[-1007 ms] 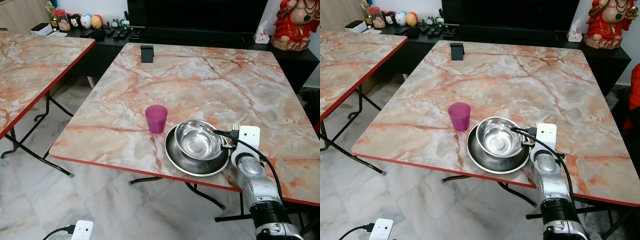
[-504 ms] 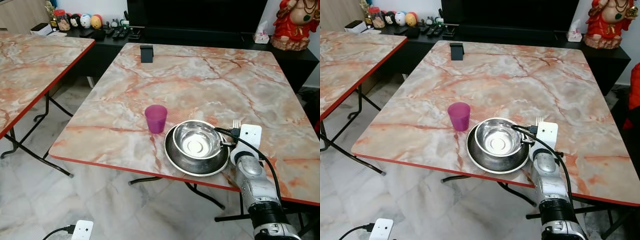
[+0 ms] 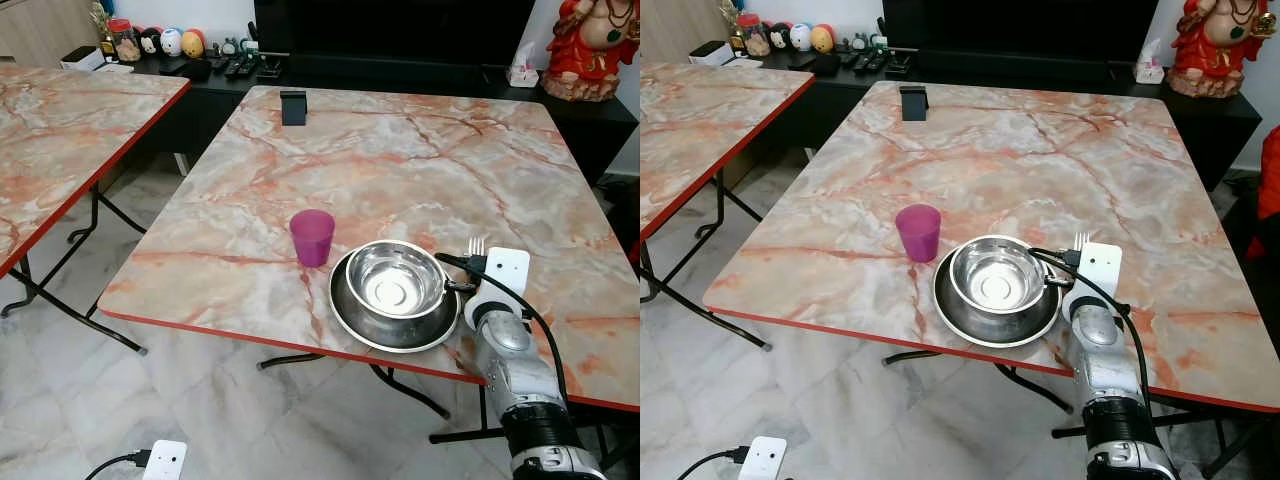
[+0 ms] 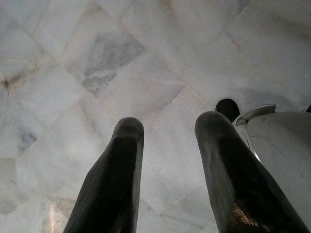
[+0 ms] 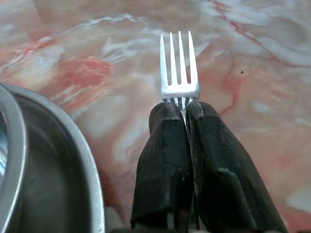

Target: Setting the table

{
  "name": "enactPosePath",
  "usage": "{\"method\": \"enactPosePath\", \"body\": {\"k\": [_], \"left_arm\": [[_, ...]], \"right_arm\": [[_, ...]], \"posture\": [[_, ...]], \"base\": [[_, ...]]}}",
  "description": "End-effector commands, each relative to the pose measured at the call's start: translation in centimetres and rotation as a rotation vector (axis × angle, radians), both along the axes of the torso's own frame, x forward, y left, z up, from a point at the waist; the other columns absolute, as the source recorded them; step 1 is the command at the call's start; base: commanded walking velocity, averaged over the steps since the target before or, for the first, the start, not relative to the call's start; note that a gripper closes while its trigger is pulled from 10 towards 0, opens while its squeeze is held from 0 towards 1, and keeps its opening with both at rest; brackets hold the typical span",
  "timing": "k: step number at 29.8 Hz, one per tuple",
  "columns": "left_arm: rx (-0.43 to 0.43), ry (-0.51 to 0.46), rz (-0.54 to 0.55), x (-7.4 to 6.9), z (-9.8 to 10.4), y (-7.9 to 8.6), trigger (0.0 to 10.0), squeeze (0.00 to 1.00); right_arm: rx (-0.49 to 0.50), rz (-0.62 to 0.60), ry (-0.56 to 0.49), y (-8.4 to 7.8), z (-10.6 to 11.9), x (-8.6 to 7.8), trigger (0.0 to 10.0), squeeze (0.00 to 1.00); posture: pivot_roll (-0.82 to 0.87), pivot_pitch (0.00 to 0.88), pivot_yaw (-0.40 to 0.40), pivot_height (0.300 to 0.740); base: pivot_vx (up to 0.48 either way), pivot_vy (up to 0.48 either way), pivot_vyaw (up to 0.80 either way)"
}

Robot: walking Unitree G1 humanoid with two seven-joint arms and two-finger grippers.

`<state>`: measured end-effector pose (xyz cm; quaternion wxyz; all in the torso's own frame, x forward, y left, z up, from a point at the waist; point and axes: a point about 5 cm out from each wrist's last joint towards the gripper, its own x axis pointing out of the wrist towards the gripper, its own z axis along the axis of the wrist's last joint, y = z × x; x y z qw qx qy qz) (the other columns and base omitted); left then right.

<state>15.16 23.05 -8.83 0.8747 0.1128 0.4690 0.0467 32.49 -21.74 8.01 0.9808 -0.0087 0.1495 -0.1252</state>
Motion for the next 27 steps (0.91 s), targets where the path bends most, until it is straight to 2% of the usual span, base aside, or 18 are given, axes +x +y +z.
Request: {"method": "enactPosePath", "body": {"k": [1,10,27], "left_arm": [[0.005,0.020,0.003,-0.3,-0.1,0.3,10.0,0.00],[0.004,0.021,0.000,-0.3,-0.1,0.3,10.0,0.00],[0.009,0.024,-0.003,-0.3,-0.1,0.4,10.0,0.00]], "right_arm": [[0.000,0.001,-0.016,-0.4,0.3,0.1,10.0,0.00],[-0.013,0.010,-0.021,-1.0,0.3,0.0,10.0,0.00],[0.011,0.022,0.027,0.1,-1.2,-0.2,10.0,0.00]], "posture": [[0.01,0.000,0.001,0.740],[0.01,0.000,0.004,0.740],[0.01,0.000,0.007,0.740]], "base": [[0.000,0.000,0.00],[0.000,0.000,0.00],[0.000,0.000,0.00]]}}
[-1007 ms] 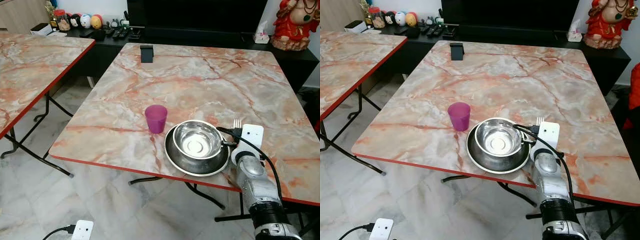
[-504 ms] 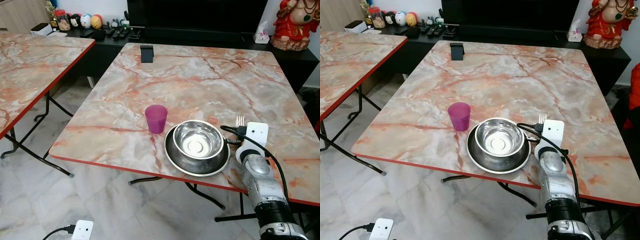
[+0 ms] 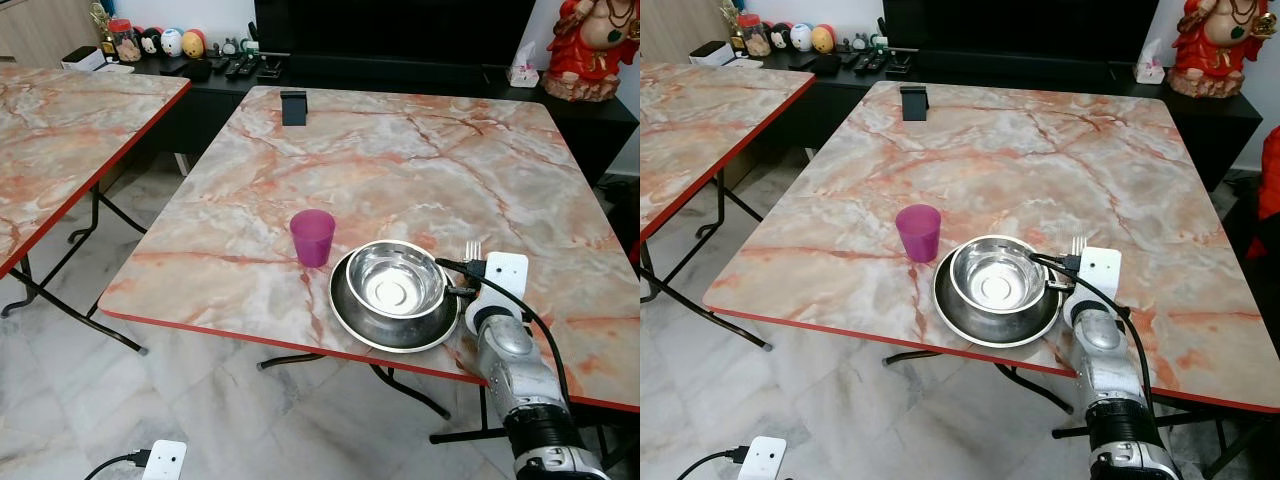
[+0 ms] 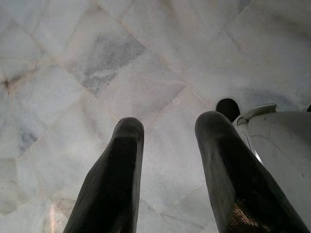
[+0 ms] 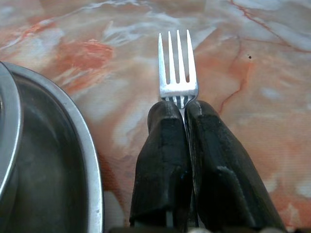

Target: Setting the table

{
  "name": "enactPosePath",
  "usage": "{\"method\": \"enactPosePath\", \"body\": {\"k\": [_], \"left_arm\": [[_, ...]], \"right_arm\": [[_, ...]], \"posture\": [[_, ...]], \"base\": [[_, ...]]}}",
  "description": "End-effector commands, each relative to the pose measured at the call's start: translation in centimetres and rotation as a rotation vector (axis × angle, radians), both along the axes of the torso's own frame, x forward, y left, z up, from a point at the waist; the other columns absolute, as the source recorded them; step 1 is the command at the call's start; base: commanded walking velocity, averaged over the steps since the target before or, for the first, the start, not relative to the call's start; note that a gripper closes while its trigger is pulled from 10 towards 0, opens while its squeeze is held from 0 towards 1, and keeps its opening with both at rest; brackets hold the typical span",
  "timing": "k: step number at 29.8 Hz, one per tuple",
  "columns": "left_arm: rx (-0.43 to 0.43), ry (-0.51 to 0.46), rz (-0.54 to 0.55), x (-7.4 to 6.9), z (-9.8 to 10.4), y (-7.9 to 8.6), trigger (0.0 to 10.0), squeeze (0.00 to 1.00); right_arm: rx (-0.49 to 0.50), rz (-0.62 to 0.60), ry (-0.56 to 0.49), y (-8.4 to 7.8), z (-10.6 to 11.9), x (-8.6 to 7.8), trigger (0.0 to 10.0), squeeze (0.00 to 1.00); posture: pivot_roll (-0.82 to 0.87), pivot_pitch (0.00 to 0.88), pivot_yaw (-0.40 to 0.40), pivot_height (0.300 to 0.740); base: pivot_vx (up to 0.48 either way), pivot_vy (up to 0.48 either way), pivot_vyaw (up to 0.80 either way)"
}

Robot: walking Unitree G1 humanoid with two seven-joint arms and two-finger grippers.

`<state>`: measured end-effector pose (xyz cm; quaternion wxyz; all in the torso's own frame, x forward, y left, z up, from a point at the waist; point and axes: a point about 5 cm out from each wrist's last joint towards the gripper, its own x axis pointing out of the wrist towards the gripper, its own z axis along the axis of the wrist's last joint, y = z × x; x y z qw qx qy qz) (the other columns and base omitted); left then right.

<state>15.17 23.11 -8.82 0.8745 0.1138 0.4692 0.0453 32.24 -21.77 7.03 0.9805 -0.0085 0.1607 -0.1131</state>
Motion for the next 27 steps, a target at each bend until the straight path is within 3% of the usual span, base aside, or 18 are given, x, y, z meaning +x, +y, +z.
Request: {"method": "enactPosePath", "body": {"k": [1,10,16,27], "left_arm": [[0.009,0.022,0.001,-0.3,-0.1,0.3,10.0,0.00],[0.010,0.023,-0.001,-0.2,-0.1,0.3,10.0,0.00],[0.012,0.022,-0.001,-0.2,0.0,0.4,10.0,0.00],[0.008,0.018,-0.003,-0.1,0.0,0.3,10.0,0.00]], "right_arm": [[0.006,-0.001,0.006,0.2,-0.2,0.0,10.0,0.00],[0.005,-0.008,0.014,0.1,-0.5,0.0,10.0,0.00],[0.008,-0.029,-0.055,-0.2,0.5,0.3,10.0,0.00],[-0.006,-0.055,-0.044,-0.7,0.4,0.1,10.0,0.00]], "posture": [[0.01,0.000,0.007,0.740],[0.02,0.000,0.008,0.740],[0.02,0.000,0.010,0.740],[0.01,0.000,0.012,0.740]], "base": [[0.000,0.000,0.00],[0.000,0.000,0.00],[0.000,0.000,0.00],[0.000,0.000,0.00]]}}
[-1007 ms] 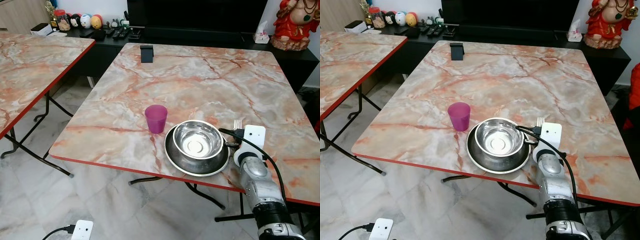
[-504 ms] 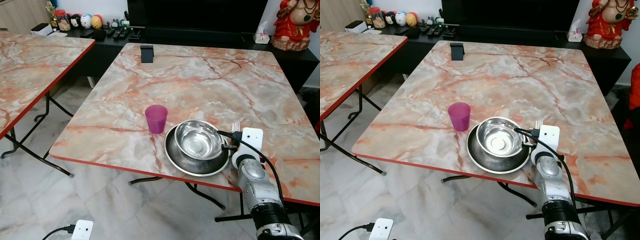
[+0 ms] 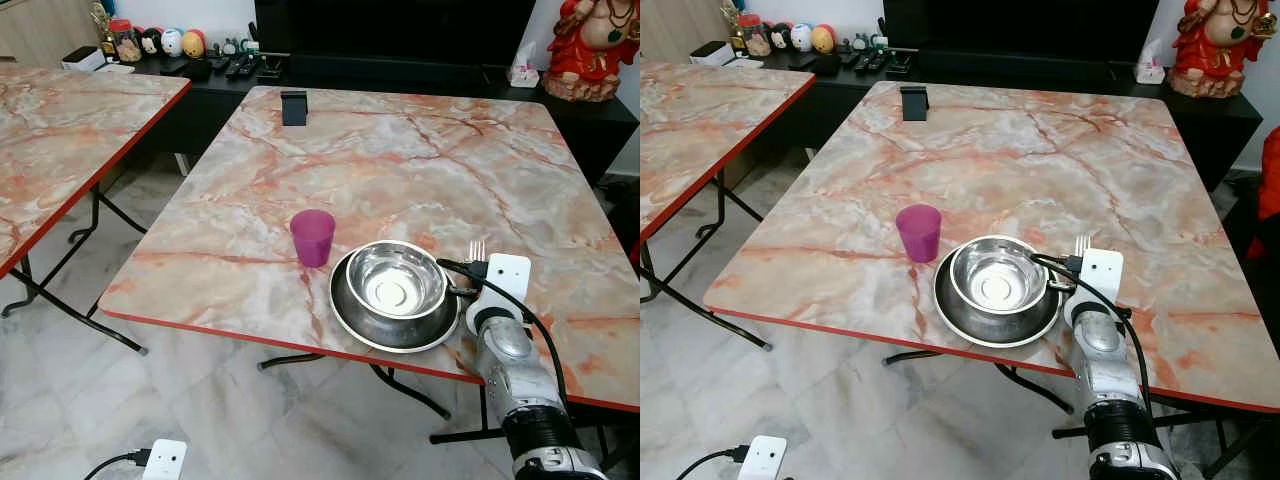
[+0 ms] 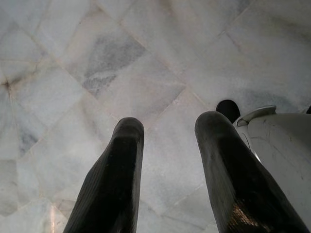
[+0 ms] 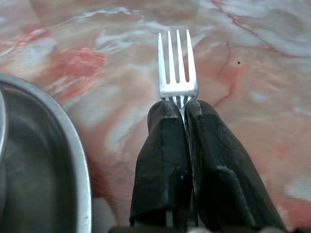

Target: Setting the table

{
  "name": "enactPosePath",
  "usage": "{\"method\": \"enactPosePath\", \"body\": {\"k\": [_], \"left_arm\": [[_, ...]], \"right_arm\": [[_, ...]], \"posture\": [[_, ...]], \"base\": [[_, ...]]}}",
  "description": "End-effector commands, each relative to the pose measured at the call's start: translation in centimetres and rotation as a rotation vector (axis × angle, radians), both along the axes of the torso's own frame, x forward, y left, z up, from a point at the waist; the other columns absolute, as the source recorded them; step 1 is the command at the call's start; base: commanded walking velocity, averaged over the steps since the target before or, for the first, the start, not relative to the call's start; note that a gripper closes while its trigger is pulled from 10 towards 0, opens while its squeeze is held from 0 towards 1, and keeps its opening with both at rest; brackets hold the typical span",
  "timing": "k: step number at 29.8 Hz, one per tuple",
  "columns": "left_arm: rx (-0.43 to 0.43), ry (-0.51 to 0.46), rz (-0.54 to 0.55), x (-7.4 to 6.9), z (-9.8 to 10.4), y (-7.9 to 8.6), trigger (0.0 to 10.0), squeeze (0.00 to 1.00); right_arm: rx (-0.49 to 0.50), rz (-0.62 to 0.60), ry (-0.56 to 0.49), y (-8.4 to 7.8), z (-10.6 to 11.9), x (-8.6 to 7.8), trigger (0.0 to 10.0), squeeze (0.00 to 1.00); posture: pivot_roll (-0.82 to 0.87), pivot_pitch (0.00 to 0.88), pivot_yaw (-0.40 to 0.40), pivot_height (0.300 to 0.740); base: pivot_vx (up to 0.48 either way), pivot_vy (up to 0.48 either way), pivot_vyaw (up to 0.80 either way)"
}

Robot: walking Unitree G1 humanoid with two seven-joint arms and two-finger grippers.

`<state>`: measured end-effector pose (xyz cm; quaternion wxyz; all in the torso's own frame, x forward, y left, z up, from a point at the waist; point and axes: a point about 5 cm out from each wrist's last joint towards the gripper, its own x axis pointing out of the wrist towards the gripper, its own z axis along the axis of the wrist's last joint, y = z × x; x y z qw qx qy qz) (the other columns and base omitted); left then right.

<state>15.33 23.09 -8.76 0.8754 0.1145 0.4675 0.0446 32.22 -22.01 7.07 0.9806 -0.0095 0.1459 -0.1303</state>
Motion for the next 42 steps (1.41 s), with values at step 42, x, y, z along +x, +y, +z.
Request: {"method": "enactPosePath", "body": {"k": [42], "left_arm": [[0.013,0.015,-0.007,-0.1,0.0,0.5,10.0,0.00]], "right_arm": [[0.037,0.023,0.040,0.1,-0.9,-0.1,10.0,0.00]], "posture": [[0.02,0.000,0.018,0.740]], "base": [[0.000,0.000,0.00]]}}
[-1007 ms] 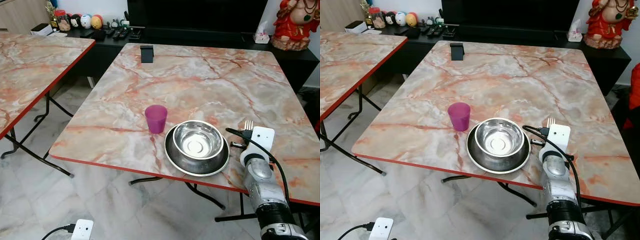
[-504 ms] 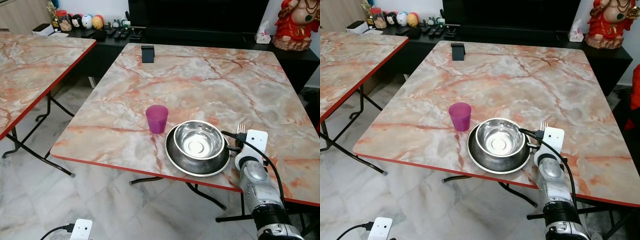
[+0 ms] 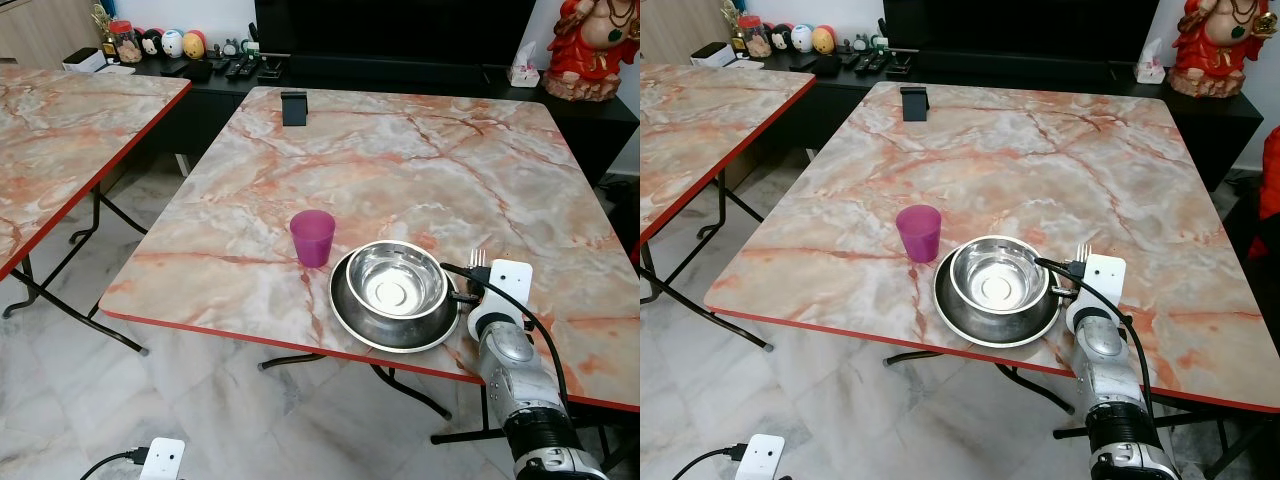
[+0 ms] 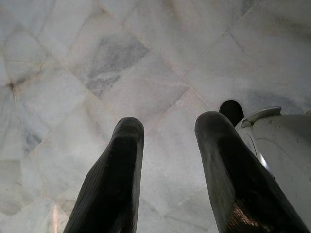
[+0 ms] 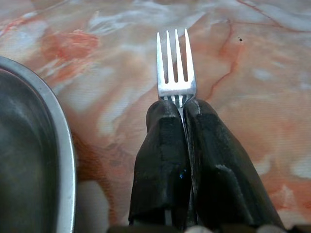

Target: Setting the table

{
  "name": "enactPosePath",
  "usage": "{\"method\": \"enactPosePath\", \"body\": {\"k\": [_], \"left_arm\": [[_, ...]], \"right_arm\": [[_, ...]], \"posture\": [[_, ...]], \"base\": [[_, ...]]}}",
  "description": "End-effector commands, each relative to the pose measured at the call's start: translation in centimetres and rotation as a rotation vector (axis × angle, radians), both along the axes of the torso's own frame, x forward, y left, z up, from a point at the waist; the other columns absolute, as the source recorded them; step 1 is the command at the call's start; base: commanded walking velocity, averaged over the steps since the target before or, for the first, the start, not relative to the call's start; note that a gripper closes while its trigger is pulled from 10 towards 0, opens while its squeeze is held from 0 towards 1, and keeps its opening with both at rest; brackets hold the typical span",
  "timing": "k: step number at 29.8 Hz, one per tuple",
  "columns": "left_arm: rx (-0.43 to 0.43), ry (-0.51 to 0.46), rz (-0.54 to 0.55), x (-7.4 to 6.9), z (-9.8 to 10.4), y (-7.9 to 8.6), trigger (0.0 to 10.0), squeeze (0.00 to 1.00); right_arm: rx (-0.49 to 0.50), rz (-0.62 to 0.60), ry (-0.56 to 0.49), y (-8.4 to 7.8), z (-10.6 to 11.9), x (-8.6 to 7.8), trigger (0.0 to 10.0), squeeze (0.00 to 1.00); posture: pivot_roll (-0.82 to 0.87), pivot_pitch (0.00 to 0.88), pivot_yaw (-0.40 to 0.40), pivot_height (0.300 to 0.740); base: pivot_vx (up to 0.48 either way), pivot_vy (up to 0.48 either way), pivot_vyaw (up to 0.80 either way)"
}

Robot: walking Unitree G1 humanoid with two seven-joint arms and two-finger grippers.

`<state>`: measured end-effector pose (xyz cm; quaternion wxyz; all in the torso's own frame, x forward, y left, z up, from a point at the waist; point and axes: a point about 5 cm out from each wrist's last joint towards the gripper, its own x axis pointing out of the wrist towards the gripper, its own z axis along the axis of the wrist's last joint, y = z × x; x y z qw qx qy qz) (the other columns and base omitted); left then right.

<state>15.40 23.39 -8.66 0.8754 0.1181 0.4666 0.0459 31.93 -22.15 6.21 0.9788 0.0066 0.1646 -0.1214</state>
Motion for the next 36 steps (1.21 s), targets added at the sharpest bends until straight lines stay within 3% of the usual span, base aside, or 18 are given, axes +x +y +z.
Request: {"method": "enactPosePath", "body": {"k": [1,22,23,24,25,36], "left_arm": [[0.006,0.016,-0.005,-0.21,-0.06,0.21,10.0,0.00],[0.003,0.008,-0.008,0.08,0.00,-0.05,10.0,0.00],[0.003,0.008,-0.008,0.07,0.00,-0.02,10.0,0.00],[0.004,0.008,-0.008,0.07,0.00,-0.01,10.0,0.00],[0.004,0.008,-0.007,0.05,0.01,0.02,10.0,0.00],[0.004,0.008,-0.007,0.04,0.02,0.10,10.0,0.00]], "right_arm": [[-0.002,0.013,0.005,0.23,-0.01,0.22,10.0,0.00],[0.004,0.023,0.007,0.52,-0.18,0.29,10.0,0.00],[0.004,0.023,0.008,0.53,-0.18,0.30,10.0,0.27],[0.004,0.024,0.008,0.54,-0.18,0.31,10.0,0.27],[0.005,0.024,0.007,0.55,-0.17,0.32,10.0,0.48],[0.007,0.026,0.005,0.72,-0.16,0.38,10.0,0.47]], "posture": [[0.02,0.000,0.018,0.740],[0.02,0.000,0.018,0.740],[0.02,0.000,0.018,0.740],[0.02,0.000,0.018,0.740],[0.02,0.000,0.018,0.740],[0.02,0.000,0.018,0.740]], "base": [[0.000,0.000,0.00],[0.000,0.000,0.00],[0.000,0.000,0.00],[0.000,0.000,0.00],[0.000,0.000,0.00],[0.000,0.000,0.00]]}}
